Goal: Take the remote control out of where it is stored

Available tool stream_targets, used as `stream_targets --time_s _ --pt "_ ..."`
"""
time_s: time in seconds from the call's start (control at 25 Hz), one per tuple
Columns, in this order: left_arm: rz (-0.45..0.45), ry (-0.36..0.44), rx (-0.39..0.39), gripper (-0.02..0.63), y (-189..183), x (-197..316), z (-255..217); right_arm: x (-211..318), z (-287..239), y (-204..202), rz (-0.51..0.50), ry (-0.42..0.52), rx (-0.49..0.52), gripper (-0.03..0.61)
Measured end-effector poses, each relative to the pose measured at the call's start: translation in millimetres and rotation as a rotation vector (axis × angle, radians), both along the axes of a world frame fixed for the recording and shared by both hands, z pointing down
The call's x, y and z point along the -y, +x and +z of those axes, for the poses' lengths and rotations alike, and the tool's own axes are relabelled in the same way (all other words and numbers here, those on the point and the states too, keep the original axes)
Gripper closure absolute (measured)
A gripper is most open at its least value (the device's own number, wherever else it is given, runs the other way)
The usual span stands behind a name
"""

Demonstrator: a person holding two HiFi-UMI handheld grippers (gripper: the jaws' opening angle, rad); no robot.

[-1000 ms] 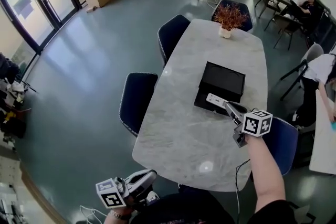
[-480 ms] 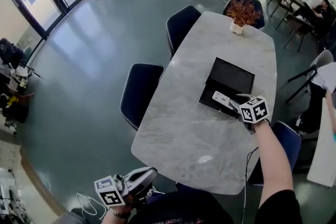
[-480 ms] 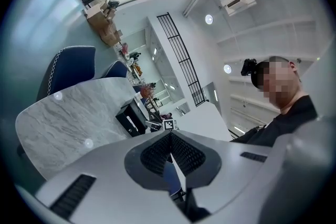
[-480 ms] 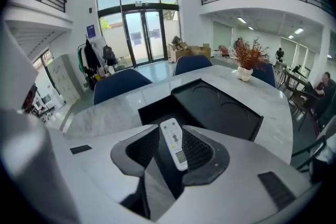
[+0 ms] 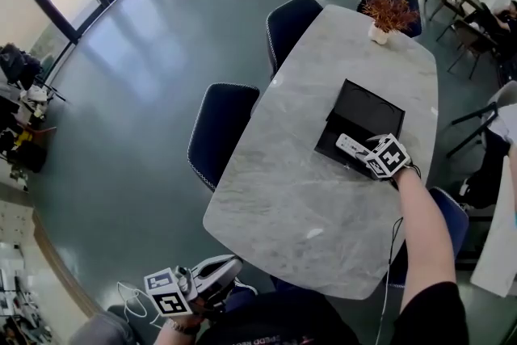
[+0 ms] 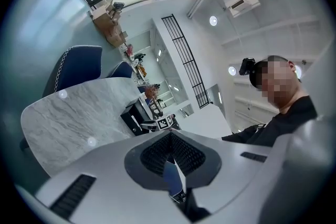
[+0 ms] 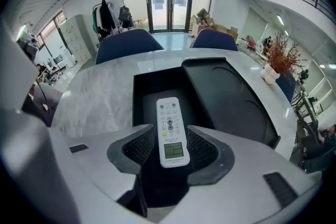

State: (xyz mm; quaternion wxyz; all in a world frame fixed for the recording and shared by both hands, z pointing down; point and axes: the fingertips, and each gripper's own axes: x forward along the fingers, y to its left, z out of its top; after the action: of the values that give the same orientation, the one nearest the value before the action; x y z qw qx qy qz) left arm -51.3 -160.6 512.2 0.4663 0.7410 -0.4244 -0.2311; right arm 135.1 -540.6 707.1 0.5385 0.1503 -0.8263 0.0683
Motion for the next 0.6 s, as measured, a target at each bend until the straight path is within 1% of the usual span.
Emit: stream_targets --time_s 0.24,0.4,0.6 --pt "-0.015 -0.016 -0.003 0.606 -6.7 -3.5 5.1 4.4 17.5 -6.8 0.0 -0.027 -0.033 0.4" --pt "-0.035 -0.028 -0.007 0.606 -4.7 -5.1 9.3 4.3 30.0 -4.4 -0.03 -0.038 -0.06 0.394" --pt "-0.05 -0.036 -0.013 0.606 -7.7 -6.9 10.1 4.0 36.0 -10.4 -0.043 -0.047 -0.072 0.363"
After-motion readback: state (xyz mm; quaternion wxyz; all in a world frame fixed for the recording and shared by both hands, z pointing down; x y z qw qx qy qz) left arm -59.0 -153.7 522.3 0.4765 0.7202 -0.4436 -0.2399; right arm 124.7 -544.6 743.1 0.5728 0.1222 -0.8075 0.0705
